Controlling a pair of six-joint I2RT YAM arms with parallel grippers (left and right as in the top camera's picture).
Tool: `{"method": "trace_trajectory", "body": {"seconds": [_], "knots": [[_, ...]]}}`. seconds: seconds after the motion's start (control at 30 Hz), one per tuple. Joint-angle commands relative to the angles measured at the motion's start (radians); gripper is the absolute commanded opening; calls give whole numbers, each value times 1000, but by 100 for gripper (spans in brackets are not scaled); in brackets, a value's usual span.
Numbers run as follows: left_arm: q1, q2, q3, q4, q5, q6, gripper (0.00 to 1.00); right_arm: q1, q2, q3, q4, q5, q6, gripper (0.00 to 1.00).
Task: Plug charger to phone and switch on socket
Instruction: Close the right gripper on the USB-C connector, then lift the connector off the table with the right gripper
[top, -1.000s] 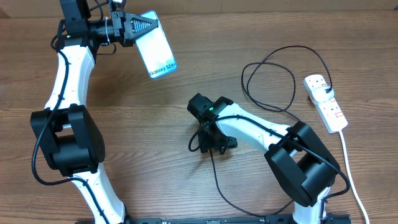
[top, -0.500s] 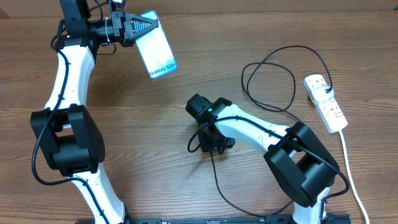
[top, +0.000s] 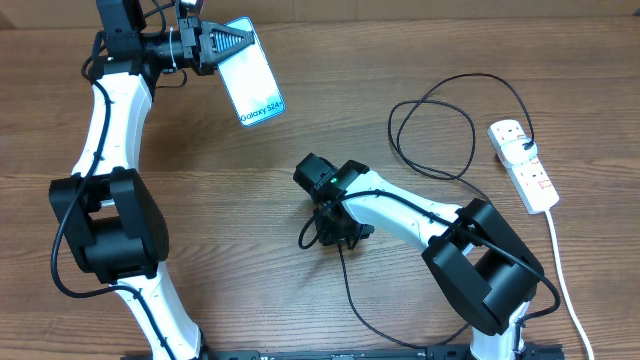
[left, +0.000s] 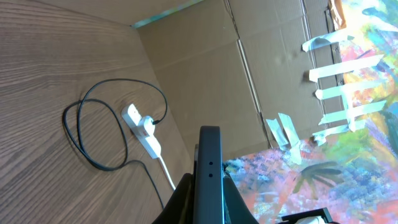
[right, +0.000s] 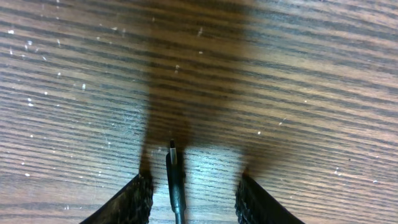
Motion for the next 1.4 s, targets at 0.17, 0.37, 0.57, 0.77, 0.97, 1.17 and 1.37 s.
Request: {"method": "trace_trajectory", "body": {"seconds": [0.17, 0.37, 0.57, 0.77, 0.97, 1.17, 1.37], "knots": [[6, -11, 13, 2, 35, 19, 4, 12, 37, 3, 15, -23, 0, 37], [6, -11, 13, 2, 35, 19, 4, 12, 37, 3, 16, -23, 0, 29], [6, -11, 13, 2, 35, 19, 4, 12, 37, 3, 16, -24, 0, 21], [6, -11, 13, 2, 35, 19, 4, 12, 37, 3, 16, -27, -1, 17], [6, -11, 13, 2, 35, 19, 4, 12, 37, 3, 20, -30, -1, 12], [6, -11, 13, 2, 35, 19, 4, 12, 37, 3, 20, -30, -1, 5], [6, -11, 13, 2, 35, 19, 4, 12, 37, 3, 20, -30, -1, 4]]}}
